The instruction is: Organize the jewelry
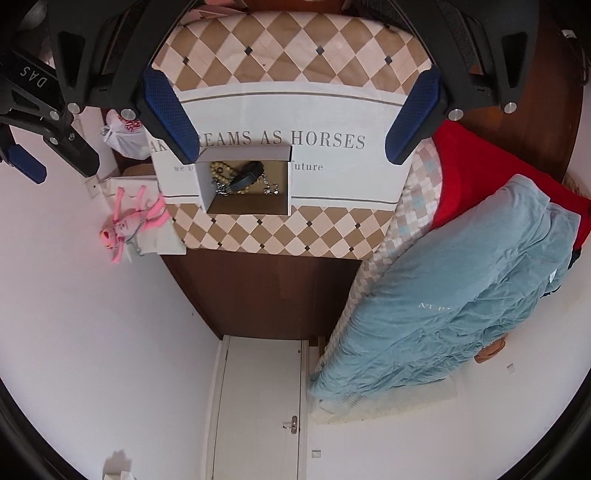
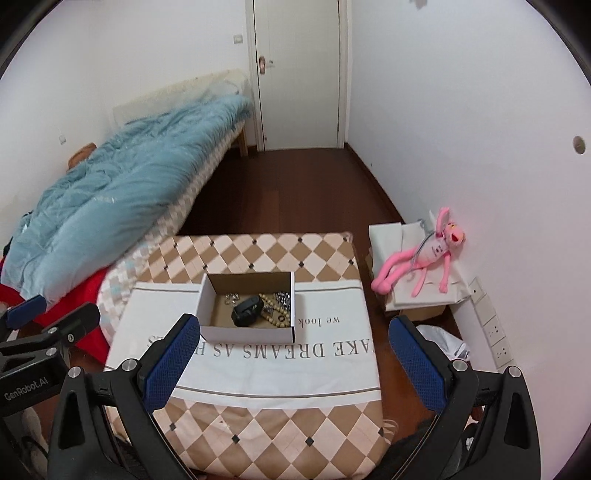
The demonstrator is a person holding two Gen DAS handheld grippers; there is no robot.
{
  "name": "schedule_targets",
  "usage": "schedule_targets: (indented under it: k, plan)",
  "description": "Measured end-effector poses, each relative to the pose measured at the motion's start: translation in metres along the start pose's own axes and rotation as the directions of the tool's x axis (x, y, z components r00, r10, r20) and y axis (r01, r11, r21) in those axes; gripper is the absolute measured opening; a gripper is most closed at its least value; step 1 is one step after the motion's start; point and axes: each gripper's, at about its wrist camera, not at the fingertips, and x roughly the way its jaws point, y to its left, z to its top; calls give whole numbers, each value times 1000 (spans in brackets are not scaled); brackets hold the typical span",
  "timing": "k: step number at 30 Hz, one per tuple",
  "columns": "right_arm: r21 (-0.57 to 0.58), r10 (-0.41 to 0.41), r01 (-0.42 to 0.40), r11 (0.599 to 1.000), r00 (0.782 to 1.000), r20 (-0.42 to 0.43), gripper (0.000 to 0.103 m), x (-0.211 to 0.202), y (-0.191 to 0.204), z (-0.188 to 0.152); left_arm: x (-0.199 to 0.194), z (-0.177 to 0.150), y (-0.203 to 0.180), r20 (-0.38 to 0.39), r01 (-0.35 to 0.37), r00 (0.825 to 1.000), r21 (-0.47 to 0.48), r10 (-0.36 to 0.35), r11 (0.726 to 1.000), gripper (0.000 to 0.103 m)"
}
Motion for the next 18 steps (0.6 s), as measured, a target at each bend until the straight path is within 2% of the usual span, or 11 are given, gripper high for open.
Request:
schedule_targets:
  k: [9,18]
  plan:
    - [13,17,-18,1000,999,35,103,-46,-2,2,-37,0,-2,28,-1,1000,-14,1,1000,103]
    - [26,18,-18,1000,1000,20,103,-55,-4,4,-34,6,-10,1,-5,1000,-9,5,1000,103]
